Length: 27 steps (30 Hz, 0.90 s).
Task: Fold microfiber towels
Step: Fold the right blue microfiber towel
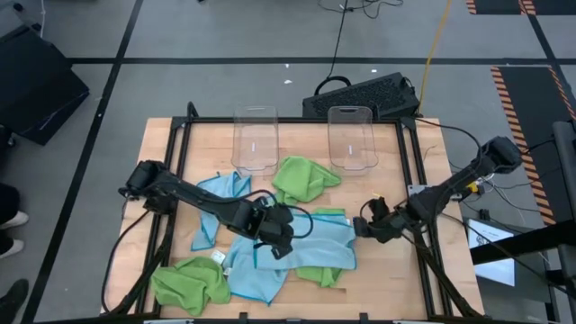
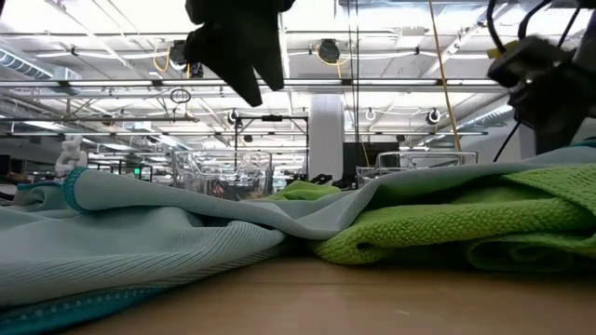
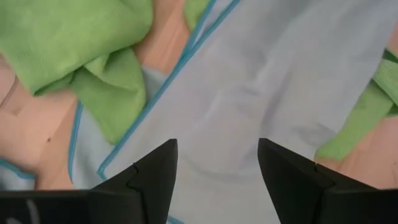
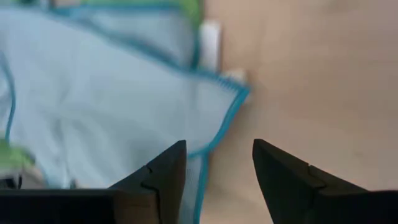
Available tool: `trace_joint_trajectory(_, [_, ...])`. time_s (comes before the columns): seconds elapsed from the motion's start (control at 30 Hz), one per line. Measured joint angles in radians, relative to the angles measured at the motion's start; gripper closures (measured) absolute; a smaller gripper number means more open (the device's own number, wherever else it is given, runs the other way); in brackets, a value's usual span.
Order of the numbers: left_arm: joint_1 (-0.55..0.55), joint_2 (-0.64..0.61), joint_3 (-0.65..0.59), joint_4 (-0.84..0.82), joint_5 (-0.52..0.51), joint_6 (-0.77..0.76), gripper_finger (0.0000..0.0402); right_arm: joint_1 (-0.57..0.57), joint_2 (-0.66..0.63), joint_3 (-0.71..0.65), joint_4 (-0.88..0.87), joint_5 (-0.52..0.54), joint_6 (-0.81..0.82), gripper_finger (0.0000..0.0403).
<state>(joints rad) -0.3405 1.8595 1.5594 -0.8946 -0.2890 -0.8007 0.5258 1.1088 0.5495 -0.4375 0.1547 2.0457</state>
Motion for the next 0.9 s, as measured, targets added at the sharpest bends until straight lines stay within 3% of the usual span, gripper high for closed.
trace_joint_trajectory(0.2, [0.000,0.000,0.000,-0.161,-0.004,-0.216,0.0176,-0.063,0.002,-0.026,-0.050,-0.002,-0.001,0.0216])
trace_joint_trajectory(0.33, [0.000,0.000,-0.018,-0.247,-0.027,-0.371,0.0176,-0.088,0.002,-0.107,0.125,-0.016,-0.001,0.0224])
trace_joint_trajectory(0.53, [0.000,-0.001,-0.020,-0.286,-0.022,-0.369,0.0176,-0.101,-0.001,-0.252,0.388,-0.025,0.042,0.0240])
trace_joint_trajectory(0.73, [0.012,-0.001,-0.020,-0.291,-0.020,-0.388,0.0176,-0.101,-0.001,-0.302,0.487,-0.023,0.053,0.0264])
trace_joint_trajectory(0.9, [0.028,-0.001,-0.020,-0.289,-0.021,-0.387,0.0176,-0.100,0.002,-0.304,0.493,-0.027,0.025,0.0319])
